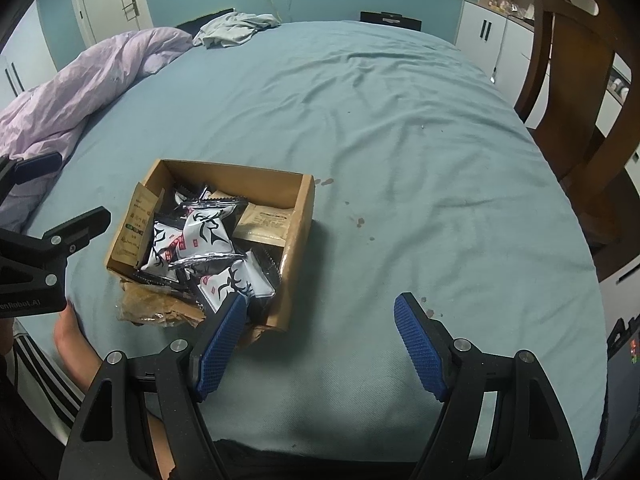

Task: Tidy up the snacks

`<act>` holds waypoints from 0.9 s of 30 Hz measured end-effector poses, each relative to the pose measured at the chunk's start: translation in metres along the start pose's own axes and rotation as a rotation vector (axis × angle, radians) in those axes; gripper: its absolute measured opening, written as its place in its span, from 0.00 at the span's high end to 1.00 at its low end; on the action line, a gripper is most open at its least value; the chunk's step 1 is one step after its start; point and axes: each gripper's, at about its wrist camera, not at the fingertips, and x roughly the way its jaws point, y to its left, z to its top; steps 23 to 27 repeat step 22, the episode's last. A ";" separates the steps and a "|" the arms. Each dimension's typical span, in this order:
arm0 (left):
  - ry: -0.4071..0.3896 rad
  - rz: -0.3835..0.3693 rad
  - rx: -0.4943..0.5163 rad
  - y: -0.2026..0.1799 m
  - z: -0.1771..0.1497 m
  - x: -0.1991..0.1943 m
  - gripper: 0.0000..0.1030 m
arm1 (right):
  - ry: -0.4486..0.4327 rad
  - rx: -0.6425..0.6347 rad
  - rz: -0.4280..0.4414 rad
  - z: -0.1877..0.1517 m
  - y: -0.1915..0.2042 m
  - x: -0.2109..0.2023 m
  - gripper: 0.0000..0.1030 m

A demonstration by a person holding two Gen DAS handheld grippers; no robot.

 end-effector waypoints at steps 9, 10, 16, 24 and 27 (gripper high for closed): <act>0.009 0.003 -0.002 0.000 0.000 0.001 0.00 | 0.000 -0.006 -0.004 0.000 0.001 0.000 0.26; 0.009 0.003 -0.002 0.000 0.000 0.001 0.00 | 0.000 -0.006 -0.005 0.000 0.001 0.000 0.26; 0.011 0.002 -0.003 0.000 0.000 0.001 0.00 | 0.000 -0.013 -0.008 0.000 0.001 0.001 0.26; 0.018 0.005 -0.020 0.004 -0.001 0.002 0.00 | 0.002 -0.013 -0.007 0.000 0.001 0.001 0.26; 0.018 0.005 -0.020 0.004 -0.001 0.002 0.00 | 0.002 -0.013 -0.007 0.000 0.001 0.001 0.26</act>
